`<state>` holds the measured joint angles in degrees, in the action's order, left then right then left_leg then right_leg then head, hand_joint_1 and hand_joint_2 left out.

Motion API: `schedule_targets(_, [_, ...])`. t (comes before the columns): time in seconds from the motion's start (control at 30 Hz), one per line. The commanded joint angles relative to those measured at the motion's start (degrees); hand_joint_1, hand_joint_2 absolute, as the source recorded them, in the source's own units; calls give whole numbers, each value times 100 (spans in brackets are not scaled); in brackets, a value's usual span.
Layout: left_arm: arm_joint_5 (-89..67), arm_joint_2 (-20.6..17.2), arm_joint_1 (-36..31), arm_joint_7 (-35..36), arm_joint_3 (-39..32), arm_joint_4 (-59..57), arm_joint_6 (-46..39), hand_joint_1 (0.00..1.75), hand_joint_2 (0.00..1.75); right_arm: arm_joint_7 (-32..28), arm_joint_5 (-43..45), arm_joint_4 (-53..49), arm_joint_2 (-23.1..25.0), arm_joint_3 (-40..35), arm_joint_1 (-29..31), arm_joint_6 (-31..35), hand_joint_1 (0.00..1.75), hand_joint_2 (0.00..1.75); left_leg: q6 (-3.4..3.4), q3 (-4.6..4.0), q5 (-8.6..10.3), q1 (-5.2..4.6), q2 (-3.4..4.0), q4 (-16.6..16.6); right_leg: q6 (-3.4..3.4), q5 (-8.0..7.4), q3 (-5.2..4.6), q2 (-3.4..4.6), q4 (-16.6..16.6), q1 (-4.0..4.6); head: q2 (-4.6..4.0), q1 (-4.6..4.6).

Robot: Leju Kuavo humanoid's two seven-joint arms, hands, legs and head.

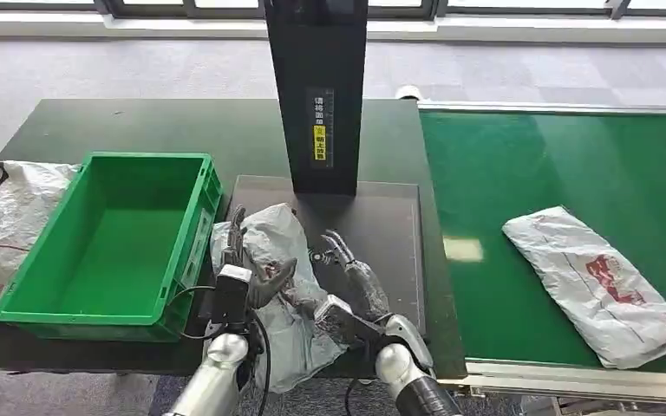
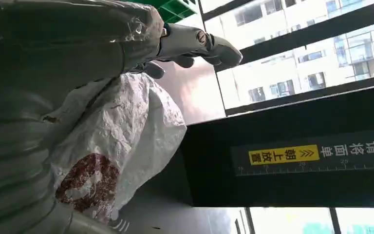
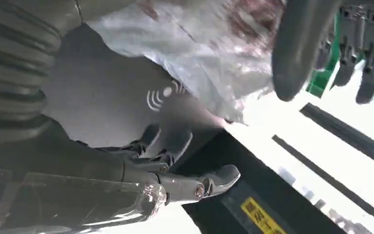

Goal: Moved the parcel from conveyor to table for the left to box.

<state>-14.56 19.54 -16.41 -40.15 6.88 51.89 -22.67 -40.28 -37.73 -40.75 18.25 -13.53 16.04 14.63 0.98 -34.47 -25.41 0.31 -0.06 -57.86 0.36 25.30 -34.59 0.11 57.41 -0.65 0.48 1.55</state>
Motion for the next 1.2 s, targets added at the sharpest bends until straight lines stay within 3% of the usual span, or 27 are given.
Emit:
schedule_targets(0.03, [-53,0,-47,15,-115,-112,-135,0,175,139,-226,-2357,46,466,-788,1788,0,0,-1,-5,-1,0,-17,1,-1,7,2,-18,0,1,0,0])
schedule_targets(0.23, [-52,5,-46,15,-115,-111,-135,0,175,139,-226,-2356,35,470,-800,1788,0,0,0,15,-6,1,-10,9,-1,5,20,-14,-11,2,0,0])
schedule_targets(0.27, [-81,30,-26,15,-182,-99,-217,0,175,28,-32,-2883,175,639,-982,2537,0,175,0,9,-5,0,-13,7,-1,6,15,-14,-7,1,0,0])
schedule_targets(0.3, [-120,43,30,15,-223,-54,-238,0,175,28,13,-3833,175,858,-1263,2537,0,175,-1,18,-5,1,-14,13,-1,5,25,-15,-15,2,0,-2])
schedule_targets(0.43, [-158,46,-18,15,-243,-126,-284,0,175,28,-100,-5108,175,1066,-1582,2537,0,175,-2,8,-8,-2,-36,6,-1,16,21,-39,-6,-2,0,0])
schedule_targets(0.67, [-158,46,-18,15,-243,-126,-284,0,175,28,-100,-5108,175,1066,-1582,2537,0,175,-2,10,-8,-2,-17,7,-2,8,15,-21,-7,-2,0,0])
schedule_targets(0.73, [-365,46,-89,36,-204,-291,-509,0,175,28,-158,-5943,175,1178,-1714,2537,0,175,-3,8,-7,-3,-21,6,-1,8,14,-23,-6,-3,0,0])
schedule_targets(0.87, [-1564,-15,-249,825,75,-668,-1138,0,175,28,-168,-6348,175,1203,-1867,2537,0,175,-3,10,-6,-3,-33,7,-1,12,20,-35,-7,-2,0,0])
schedule_targets(0.97, [-2271,-82,-303,1570,206,-825,-1159,0,175,28,-187,-6305,175,1216,-1868,2537,0,175,-5,26,-9,0,-26,13,-2,12,34,-28,-16,0,0,0])
schedule_targets(1.2, [-2271,-82,-303,1570,206,-825,-1159,0,175,28,-187,-6305,175,1216,-1868,2537,0,175,-2,18,-7,-1,-16,8,-2,8,21,-15,-10,-1,0,0])
